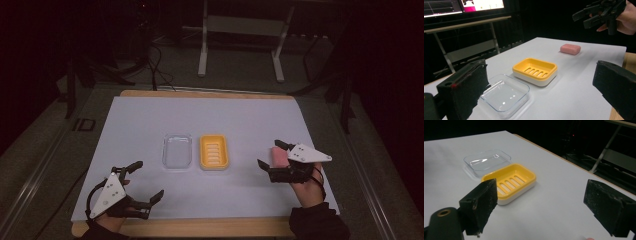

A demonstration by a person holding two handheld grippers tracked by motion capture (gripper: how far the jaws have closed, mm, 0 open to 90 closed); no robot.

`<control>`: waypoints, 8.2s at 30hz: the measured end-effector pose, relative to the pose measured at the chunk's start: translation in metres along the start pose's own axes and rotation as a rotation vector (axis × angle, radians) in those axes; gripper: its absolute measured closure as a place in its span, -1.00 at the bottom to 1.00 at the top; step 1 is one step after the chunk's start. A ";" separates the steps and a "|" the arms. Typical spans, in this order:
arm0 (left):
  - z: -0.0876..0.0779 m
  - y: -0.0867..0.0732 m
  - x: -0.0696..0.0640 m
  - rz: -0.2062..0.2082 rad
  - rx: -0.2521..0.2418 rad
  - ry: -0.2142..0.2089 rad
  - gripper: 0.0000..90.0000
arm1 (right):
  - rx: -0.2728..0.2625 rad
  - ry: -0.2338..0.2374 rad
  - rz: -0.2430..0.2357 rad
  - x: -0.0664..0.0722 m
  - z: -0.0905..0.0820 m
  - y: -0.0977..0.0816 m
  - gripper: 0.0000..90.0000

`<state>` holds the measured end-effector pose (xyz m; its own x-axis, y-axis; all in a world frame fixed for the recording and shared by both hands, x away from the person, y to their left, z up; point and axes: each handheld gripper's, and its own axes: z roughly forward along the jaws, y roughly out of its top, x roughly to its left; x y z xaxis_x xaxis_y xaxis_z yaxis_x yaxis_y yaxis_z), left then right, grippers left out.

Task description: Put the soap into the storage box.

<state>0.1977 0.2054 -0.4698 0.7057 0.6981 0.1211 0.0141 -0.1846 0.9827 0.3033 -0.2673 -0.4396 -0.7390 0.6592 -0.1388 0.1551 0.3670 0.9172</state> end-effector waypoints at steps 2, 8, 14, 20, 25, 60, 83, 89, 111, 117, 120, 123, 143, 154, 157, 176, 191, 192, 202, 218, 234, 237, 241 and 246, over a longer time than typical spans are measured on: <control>0.000 0.000 0.000 -0.003 0.001 -0.002 -0.99 | -0.002 -0.018 -0.016 0.000 -0.001 0.000 -0.73; 0.000 0.000 -0.001 0.004 -0.002 -0.001 -0.99 | 0.012 -0.012 -0.050 -0.002 -0.004 0.004 -0.73; 0.000 0.000 -0.001 0.005 -0.001 0.001 -0.99 | 0.085 -0.006 -0.071 -0.005 -0.004 0.006 -0.68; 0.000 0.000 -0.002 0.005 0.000 -0.002 -0.99 | 0.137 0.021 -0.049 -0.007 -0.005 0.003 -0.66; 0.001 0.000 -0.002 0.007 0.003 -0.003 -0.99 | 0.132 -0.015 0.004 -0.014 -0.014 0.000 -0.60; 0.003 0.000 -0.003 0.029 0.030 0.005 -0.99 | 0.670 -0.182 0.640 -0.027 -0.005 -0.011 -0.66; 0.004 -0.001 -0.003 0.025 0.034 0.005 -0.99 | 1.069 -0.239 0.834 -0.027 0.013 -0.016 -0.48; 0.004 -0.001 -0.003 0.026 0.035 0.005 -0.99 | 1.121 -0.232 0.865 -0.030 0.018 -0.014 -0.47; 0.004 -0.001 -0.004 0.029 0.040 0.001 -0.99 | 1.095 -0.258 0.886 -0.065 0.044 0.005 -0.49; 0.004 -0.001 -0.003 0.029 0.039 -0.001 -0.99 | 1.067 -0.274 0.875 -0.078 0.053 0.010 -0.47; 0.004 -0.001 -0.003 0.029 0.039 -0.002 -0.99 | 1.062 -0.281 0.871 -0.083 0.059 0.012 -0.46; 0.004 -0.001 -0.003 0.028 0.039 -0.003 -0.99 | 1.055 -0.288 0.856 -0.087 0.064 0.011 -0.46; 0.004 -0.001 -0.003 0.027 0.040 -0.010 -0.99 | 1.006 -0.346 0.698 -0.099 0.092 -0.015 -0.37; 0.004 -0.002 -0.003 0.032 0.044 -0.013 -0.99 | 1.051 -0.348 0.695 -0.099 0.102 -0.028 -0.37; 0.004 -0.002 -0.003 0.031 0.043 -0.012 -0.99 | 1.076 -0.355 0.684 -0.099 0.103 -0.031 -0.37; 0.005 -0.002 -0.003 0.029 0.049 -0.015 -0.99 | 1.119 -0.399 0.769 -0.097 0.105 -0.032 -0.16; 0.006 -0.002 -0.003 0.032 0.051 -0.010 -0.99 | 1.098 -0.435 0.799 -0.098 0.086 0.012 -0.16; 0.006 -0.002 -0.003 0.033 0.050 -0.010 -0.99 | 1.109 -0.440 0.796 -0.098 0.086 0.016 -0.16; 0.005 -0.002 -0.004 0.032 0.046 -0.010 -0.99 | 1.058 -0.439 0.786 -0.088 0.081 0.056 -0.16; 0.006 -0.002 -0.004 0.035 0.051 -0.005 -0.99 | 1.008 -0.394 0.736 -0.054 0.100 0.100 -0.16; 0.004 -0.001 -0.004 0.034 0.043 -0.010 -0.99 | 0.982 -0.327 0.691 -0.017 0.133 0.130 -0.16; 0.004 -0.001 -0.004 0.033 0.044 -0.010 -0.99 | 0.967 -0.302 0.691 -0.010 0.138 0.132 -0.16; 0.005 -0.002 -0.004 0.032 0.043 -0.011 -0.99 | 0.961 -0.281 0.698 -0.002 0.144 0.133 -0.16; 0.005 -0.002 -0.004 0.032 0.043 -0.011 -0.99 | 0.955 -0.259 0.697 0.007 0.151 0.135 -0.16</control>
<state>0.1979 0.1993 -0.4725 0.7142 0.6836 0.1503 0.0219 -0.2365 0.9714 0.4176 -0.1140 -0.3735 -0.1679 0.9803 0.1042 0.9700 0.1454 0.1949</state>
